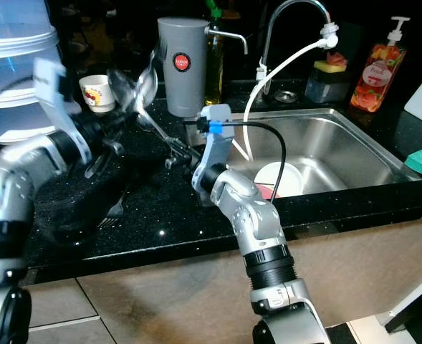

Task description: Kitchen organization

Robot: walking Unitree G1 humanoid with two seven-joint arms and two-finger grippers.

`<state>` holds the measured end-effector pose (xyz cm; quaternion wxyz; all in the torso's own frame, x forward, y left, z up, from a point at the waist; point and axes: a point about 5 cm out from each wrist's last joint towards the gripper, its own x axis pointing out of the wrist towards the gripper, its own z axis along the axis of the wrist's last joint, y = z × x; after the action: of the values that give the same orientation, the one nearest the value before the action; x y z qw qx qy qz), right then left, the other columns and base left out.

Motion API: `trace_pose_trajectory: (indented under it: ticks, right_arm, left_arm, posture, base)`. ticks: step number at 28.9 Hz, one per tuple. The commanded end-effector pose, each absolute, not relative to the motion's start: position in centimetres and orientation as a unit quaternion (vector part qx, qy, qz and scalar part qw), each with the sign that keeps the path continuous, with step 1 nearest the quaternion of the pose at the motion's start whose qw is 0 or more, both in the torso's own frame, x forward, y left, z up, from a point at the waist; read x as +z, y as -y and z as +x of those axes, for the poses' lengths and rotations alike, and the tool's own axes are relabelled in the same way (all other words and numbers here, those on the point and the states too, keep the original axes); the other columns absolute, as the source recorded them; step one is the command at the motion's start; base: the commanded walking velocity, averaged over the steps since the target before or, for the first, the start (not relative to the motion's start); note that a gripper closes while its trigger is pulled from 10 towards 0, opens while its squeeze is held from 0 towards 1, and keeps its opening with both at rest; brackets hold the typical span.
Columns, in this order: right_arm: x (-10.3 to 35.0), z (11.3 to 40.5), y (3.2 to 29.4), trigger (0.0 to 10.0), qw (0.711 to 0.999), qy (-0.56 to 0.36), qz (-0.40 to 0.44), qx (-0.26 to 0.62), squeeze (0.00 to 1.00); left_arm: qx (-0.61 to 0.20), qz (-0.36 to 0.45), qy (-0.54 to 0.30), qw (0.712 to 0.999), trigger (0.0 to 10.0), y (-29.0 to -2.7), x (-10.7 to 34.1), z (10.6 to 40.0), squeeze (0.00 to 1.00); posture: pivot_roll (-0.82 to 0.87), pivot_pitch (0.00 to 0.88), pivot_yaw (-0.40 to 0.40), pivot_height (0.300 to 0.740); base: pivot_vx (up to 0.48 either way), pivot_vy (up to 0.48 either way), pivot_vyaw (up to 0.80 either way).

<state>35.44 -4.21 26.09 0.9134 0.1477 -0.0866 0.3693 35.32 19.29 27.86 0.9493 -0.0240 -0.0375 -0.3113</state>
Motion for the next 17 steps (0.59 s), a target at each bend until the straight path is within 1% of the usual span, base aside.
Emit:
trace_pose_trajectory:
  ticks: [1, 3, 4, 5, 8, 13, 16, 17]
  right_arm:
    - [26.6, 35.5, 4.3, 10.0, 0.912, 0.098, 0.161, 0.363, 0.0]
    - [26.9, 35.4, 4.3, 10.0, 0.907, 0.106, 0.185, 0.363, 0.0]
    - [27.1, 35.4, 4.3, 10.0, 0.904, 0.109, 0.194, 0.365, 0.52]
    - [27.3, 35.3, 4.3, 10.0, 0.899, 0.111, 0.208, 0.369, 1.0]
    - [27.7, 35.2, 4.2, 10.0, 0.892, 0.114, 0.225, 0.376, 1.0]
    - [27.6, 35.1, 3.8, 10.0, 0.891, 0.112, 0.218, 0.383, 1.0]
    - [27.7, 34.2, 2.7, 10.0, 0.873, 0.115, 0.195, 0.433, 1.0]
    - [27.7, 34.2, 2.7, 10.0, 0.873, 0.115, 0.195, 0.433, 1.0]
  left_arm:
    - [-0.311, -0.033, 0.054, 0.948, 0.0, -19.2, 28.3, 35.2, 0.0]
    - [-0.32, -0.056, 0.059, 0.944, 0.0, -19.0, 28.2, 35.0, 0.0]
    - [-0.321, -0.061, 0.059, 0.943, 0.0, -18.9, 28.1, 35.0, 0.0]
    - [-0.319, -0.068, 0.059, 0.943, 0.0, -18.9, 28.0, 34.9, 0.0]
    - [-0.317, -0.076, 0.06, 0.943, 0.0, -18.9, 27.7, 34.8, 0.0]
    - [-0.314, -0.078, 0.062, 0.944, 0.0, -18.9, 27.6, 34.8, 0.0]
    - [-0.313, -0.083, 0.064, 0.944, 0.0, -18.8, 27.6, 34.8, 0.0]
    - [-0.313, -0.083, 0.064, 0.944, 0.0, -18.8, 27.6, 34.8, 0.0]
  posture:
    - [0.06, 0.041, -0.011, 0.74]
    - [0.06, 0.038, -0.01, 0.74]
    - [0.06, 0.038, -0.01, 0.74]
    - [0.06, 0.038, -0.01, 0.74]
    - [0.06, 0.038, -0.01, 0.74]
    - [0.06, 0.029, -0.011, 0.74]
    - [0.06, 0.022, -0.012, 0.74]
    - [0.06, 0.022, -0.012, 0.74]
  base:
    - [0.0, 0.0, 0.0]
    - [0.0, 0.0, 0.0]
    - [0.0, 0.0, 0.0]
    - [0.0, 0.0, 0.0]
    - [0.0, 0.0, 0.0]
    - [0.0, 0.0, 0.0]
    - [0.0, 0.0, 0.0]
    - [0.0, 0.0, 0.0]
